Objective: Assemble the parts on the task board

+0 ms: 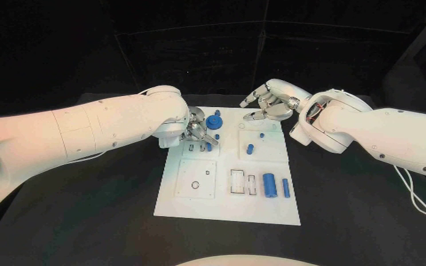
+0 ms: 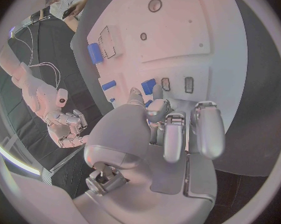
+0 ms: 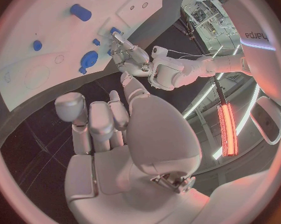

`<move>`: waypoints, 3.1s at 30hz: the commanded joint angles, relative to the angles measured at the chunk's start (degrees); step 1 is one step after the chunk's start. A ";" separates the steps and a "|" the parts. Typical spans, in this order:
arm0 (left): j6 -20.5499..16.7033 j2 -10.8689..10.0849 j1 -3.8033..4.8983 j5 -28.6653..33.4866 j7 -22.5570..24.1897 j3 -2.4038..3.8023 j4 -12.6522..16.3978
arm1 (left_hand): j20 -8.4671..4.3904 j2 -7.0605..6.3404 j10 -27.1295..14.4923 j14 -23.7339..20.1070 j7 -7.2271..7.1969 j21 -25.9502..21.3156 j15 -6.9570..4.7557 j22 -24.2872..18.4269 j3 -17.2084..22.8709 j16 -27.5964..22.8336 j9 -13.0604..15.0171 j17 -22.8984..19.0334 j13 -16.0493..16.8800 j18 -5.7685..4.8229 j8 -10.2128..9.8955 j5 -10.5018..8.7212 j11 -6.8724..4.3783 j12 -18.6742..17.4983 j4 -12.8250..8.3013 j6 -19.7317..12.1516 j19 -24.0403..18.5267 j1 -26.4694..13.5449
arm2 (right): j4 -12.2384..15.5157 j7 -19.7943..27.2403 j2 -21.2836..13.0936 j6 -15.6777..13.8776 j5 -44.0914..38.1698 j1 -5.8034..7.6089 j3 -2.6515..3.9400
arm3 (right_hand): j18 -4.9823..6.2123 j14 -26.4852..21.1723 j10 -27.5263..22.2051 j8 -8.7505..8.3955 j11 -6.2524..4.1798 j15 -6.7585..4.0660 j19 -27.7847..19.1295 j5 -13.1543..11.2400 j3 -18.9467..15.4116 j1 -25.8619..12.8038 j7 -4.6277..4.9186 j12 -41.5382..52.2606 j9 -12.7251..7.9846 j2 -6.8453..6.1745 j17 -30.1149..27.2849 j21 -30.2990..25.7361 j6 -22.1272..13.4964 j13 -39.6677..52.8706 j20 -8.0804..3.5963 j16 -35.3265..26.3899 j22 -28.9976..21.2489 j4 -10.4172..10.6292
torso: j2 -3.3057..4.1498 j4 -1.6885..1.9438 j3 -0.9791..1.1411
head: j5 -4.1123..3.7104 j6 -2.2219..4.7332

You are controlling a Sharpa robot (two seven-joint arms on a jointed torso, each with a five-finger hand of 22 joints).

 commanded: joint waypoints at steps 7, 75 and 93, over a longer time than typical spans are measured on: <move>1.51 0.15 0.06 -0.37 -0.81 0.03 -0.14 | -0.32 0.22 0.27 5.95 0.09 0.25 -0.29 0.14 0.79 0.18 0.29 15.09 0.03 -0.65 0.39 0.30 0.03 0.39 -0.04 -0.52 0.19 0.88 | -0.06 -0.25 0.03 0.64 -0.20 0.14 0.03 | 1.18 -0.31 -0.42 -0.22 -0.07 0.04 -0.46 0.04 -0.23 -0.51 0.22 -0.11 -0.10 0.09 0.01 -0.29 -0.32 -0.05 0.00 -0.21 -0.04 0.05 | 0.00 0.03 0.00 | 0.05 -0.18; -13.53 -7.14 -0.59 0.39 3.43 -0.01 7.43 | -0.63 -12.85 0.90 5.95 -0.20 -0.23 -0.63 0.85 54.56 0.18 5.10 15.09 -1.14 -0.58 2.50 4.72 -0.41 -1.31 -8.61 -2.72 0.05 -0.47 | -0.88 -1.01 0.13 1.82 -0.21 0.13 0.02 | 1.15 -0.23 -0.24 -0.19 -0.08 0.02 -0.29 0.43 -0.22 -0.67 0.21 0.06 -0.09 0.25 0.13 -0.32 -0.28 0.06 -0.01 -0.26 0.08 0.16 | 0.03 0.24 -0.04 | 0.51 -0.82; -14.74 -6.90 -3.16 -4.80 2.90 -0.06 7.25 | -0.65 -13.11 0.77 5.95 -0.24 -0.35 -0.65 0.69 54.87 0.18 5.31 15.09 -1.57 -0.55 2.68 4.51 -0.43 -1.59 -8.82 -2.73 0.00 -1.08 | -0.81 -0.83 0.00 2.00 -0.21 0.13 0.02 | 1.15 -0.23 -0.24 -0.19 -0.08 0.02 -0.29 0.43 -0.22 -0.67 0.21 0.06 -0.09 0.25 0.13 -0.32 -0.28 0.06 -0.01 -0.26 0.08 0.16 | 0.11 0.04 -0.05 | 0.90 -1.13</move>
